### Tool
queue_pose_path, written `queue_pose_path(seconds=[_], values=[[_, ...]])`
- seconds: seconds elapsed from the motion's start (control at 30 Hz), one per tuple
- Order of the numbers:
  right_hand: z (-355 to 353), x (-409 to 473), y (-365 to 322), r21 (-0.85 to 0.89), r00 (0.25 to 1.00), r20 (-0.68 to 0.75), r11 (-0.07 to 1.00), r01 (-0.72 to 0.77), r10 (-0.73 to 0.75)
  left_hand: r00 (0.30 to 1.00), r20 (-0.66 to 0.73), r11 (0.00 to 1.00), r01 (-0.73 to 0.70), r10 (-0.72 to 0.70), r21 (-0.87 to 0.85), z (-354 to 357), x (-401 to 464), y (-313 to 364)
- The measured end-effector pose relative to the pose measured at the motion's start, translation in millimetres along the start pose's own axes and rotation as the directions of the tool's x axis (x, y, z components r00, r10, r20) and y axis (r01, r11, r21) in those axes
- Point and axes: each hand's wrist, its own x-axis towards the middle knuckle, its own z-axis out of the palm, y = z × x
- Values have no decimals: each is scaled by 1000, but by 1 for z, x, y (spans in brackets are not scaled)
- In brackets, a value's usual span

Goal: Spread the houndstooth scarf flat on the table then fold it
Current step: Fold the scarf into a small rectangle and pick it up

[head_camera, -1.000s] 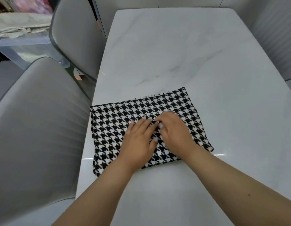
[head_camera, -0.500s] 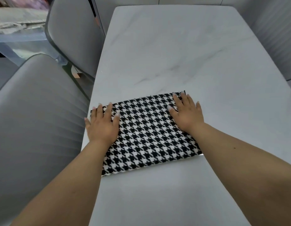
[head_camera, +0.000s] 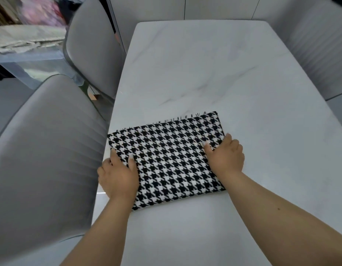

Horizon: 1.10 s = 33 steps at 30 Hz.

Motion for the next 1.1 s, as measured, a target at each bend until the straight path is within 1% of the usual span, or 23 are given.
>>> queue_pose_path(seconds=[0.03, 0.1, 0.17, 0.23, 0.3, 0.37, 0.43, 0.5, 0.63, 0.77, 0.87, 1.0, 1.1], values=[[1, -3, 4, 14, 999, 7, 999, -37, 37, 1000, -9, 999, 28, -28, -28, 0, -8, -2], [-2, -5, 7, 17, 996, 44, 996, -82, 82, 994, 31, 988, 109, -106, -106, -4, -15, -1], [-7, -8, 8, 13, 988, 98, 993, -119, 117, 975, 116, 970, 205, -191, -128, -8, -16, 3], [-11, -17, 12, 52, 978, 151, 987, -152, 143, 948, 218, 955, 266, -233, -135, -12, -16, 3], [-14, -28, 18, 147, 964, 209, 969, -199, 166, 930, 291, 951, 275, -226, -140, -14, -17, -2], [-16, -42, 27, 223, 949, 264, 947, -232, 170, 923, 329, 962, 249, -200, -113, -19, -26, -8], [-17, -56, 36, 245, 939, 307, 941, -232, 152, 919, 343, 965, 244, -197, -99, -23, -40, -12], [-21, -71, 47, 274, 938, 331, 940, -202, 105, 918, 341, 964, 247, -201, -97, -28, -55, -15], [-36, -100, 82, 387, 955, 294, 912, -139, 21, 926, 328, 952, 253, -187, -171, -36, -85, -25], [-45, -120, 102, 546, 964, 266, 828, -130, -24, 938, 290, 917, 274, -188, -290, -41, -111, -26], [-58, -129, 98, 587, 980, 197, 805, -84, -42, 958, 259, 903, 214, -120, -373, -50, -124, -11], [-85, -145, 103, 613, 997, 74, 789, -36, -12, 953, 303, 836, 169, -4, -522, -62, -139, 17], [-103, -159, 120, 633, 999, 1, 773, -40, 51, 943, 328, 780, 164, 56, -604, -68, -150, 37]])
